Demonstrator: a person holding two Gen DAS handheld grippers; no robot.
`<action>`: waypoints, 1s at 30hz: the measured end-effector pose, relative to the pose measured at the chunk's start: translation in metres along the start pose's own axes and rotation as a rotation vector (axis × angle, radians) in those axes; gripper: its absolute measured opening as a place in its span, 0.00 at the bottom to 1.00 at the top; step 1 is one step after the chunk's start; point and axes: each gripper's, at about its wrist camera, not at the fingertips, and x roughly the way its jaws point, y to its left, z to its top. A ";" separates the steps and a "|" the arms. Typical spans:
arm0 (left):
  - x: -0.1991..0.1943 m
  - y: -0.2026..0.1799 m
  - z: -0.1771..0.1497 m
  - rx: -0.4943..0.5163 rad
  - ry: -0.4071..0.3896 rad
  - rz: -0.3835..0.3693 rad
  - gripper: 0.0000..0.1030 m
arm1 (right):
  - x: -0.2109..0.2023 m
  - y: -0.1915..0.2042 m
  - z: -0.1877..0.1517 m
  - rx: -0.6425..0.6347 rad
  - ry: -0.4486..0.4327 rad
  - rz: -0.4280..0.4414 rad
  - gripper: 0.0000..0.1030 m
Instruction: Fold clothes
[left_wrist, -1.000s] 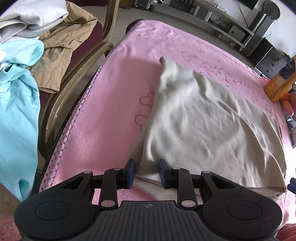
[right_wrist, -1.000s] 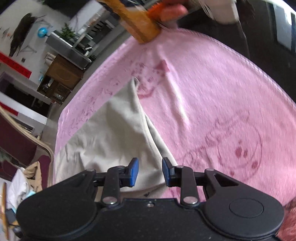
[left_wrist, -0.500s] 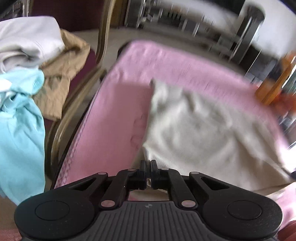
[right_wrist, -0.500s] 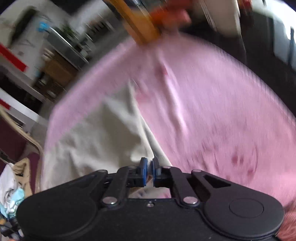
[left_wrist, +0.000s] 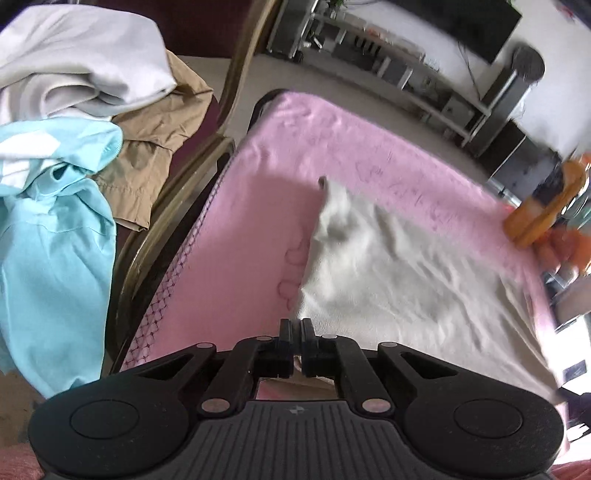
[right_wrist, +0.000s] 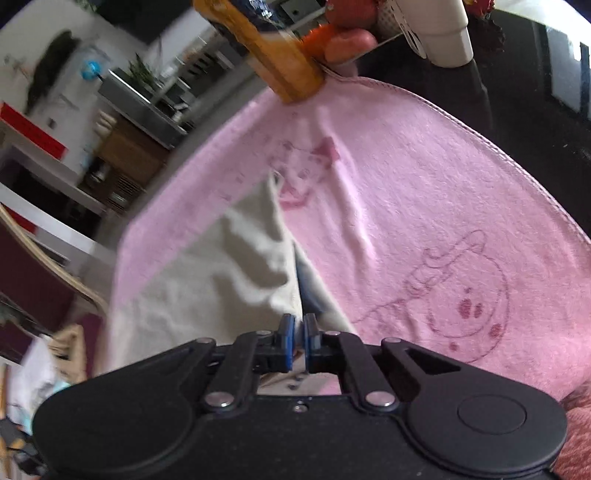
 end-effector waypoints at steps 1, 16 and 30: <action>0.005 -0.003 -0.003 0.023 0.029 0.026 0.04 | 0.002 -0.001 0.000 -0.003 0.020 -0.025 0.05; -0.004 -0.036 -0.005 0.205 -0.073 0.151 0.14 | 0.004 0.023 0.002 -0.160 -0.018 -0.144 0.21; 0.032 -0.125 0.063 0.345 -0.222 -0.085 0.15 | 0.025 0.114 0.090 -0.268 -0.205 0.282 0.09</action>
